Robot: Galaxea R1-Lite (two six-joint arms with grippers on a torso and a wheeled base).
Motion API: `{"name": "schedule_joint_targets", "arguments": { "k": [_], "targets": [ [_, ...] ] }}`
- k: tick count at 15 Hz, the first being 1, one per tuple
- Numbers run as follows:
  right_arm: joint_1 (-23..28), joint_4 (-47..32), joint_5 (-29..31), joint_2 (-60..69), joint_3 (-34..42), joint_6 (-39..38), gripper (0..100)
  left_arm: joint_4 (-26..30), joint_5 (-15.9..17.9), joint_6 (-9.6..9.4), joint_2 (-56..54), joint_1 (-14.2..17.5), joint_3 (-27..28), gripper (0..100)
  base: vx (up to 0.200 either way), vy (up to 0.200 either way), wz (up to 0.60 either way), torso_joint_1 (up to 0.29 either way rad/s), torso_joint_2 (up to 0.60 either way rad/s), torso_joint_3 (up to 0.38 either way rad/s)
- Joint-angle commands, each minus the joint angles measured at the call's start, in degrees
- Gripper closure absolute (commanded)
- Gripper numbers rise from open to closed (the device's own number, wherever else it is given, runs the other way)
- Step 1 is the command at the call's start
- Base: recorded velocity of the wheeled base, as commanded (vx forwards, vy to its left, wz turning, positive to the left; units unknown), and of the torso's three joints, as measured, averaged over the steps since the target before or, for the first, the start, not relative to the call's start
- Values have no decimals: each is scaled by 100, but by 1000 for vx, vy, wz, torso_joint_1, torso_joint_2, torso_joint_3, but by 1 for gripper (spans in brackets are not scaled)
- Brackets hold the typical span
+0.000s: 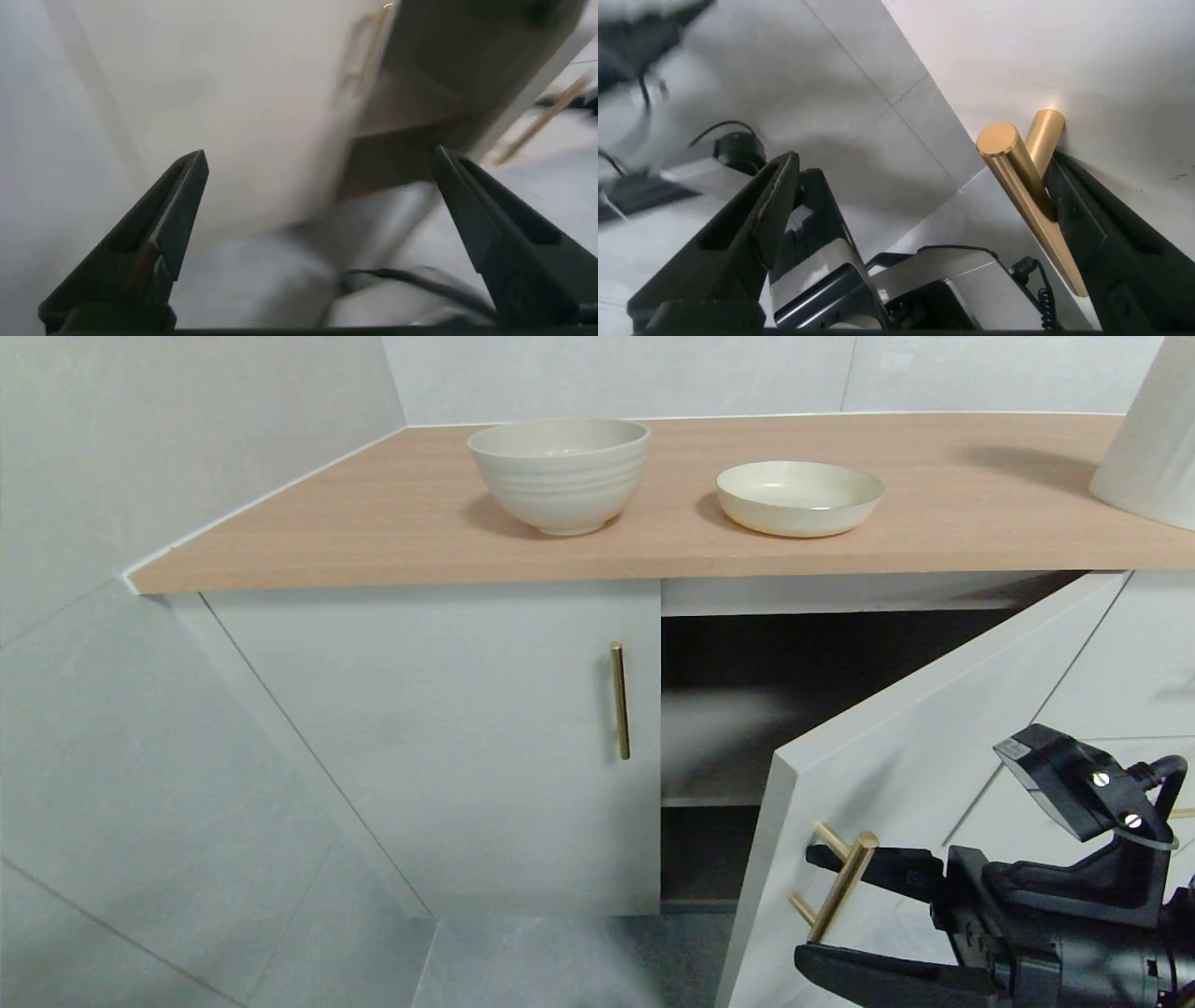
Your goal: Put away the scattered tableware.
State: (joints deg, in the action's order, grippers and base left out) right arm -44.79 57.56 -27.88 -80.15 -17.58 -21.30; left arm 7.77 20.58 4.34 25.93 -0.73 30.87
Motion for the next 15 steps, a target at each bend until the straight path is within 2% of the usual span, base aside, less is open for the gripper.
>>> {"name": "schedule_joint_targets", "arguments": {
  "k": [1,2,3,4,6,8,10,11,12,13,15],
  "targets": [
    [5,-26,11,0,26,-6,0,-970,597,1078,3173,-911,1290,0,0,0,0,0,0,0],
    [5,-26,11,0,26,-6,0,-1805,588,1834,3647,-1491,1282,0,0,0,0,0,0,0],
    [5,-26,11,8,26,-6,0,-2490,579,2422,4034,-2107,1246,0,0,0,0,0,0,0],
    [5,-26,19,17,35,-6,0,-3079,535,2660,4394,-2564,1132,0,0,0,0,0,0,0],
    [14,-26,28,140,35,-24,0,-3949,535,2537,4992,-2783,956,0,0,0,0,0,0,0],
    [14,-26,28,228,53,-24,0,-4600,509,2203,5607,-2994,877,0,0,0,0,0,0,0],
    [14,-26,37,263,62,-24,0,-4617,509,1930,5932,-3170,912,0,0,0,0,0,0,0],
    [14,-26,37,272,79,-24,0,-4626,526,1517,6135,-3284,895,0,0,0,0,0,0,0],
    [14,-26,28,263,123,-24,0,-4635,544,1359,6302,-3425,930,0,0,0,0,0,0,0],
    [14,-26,28,246,123,-24,0,-4679,500,1297,6539,-3653,1053,0,0,0,0,0,0,0],
    [14,-26,28,237,132,-24,0,-4767,482,1271,6697,-3812,1115,0,0,0,0,0,0,0]
  ]
}}
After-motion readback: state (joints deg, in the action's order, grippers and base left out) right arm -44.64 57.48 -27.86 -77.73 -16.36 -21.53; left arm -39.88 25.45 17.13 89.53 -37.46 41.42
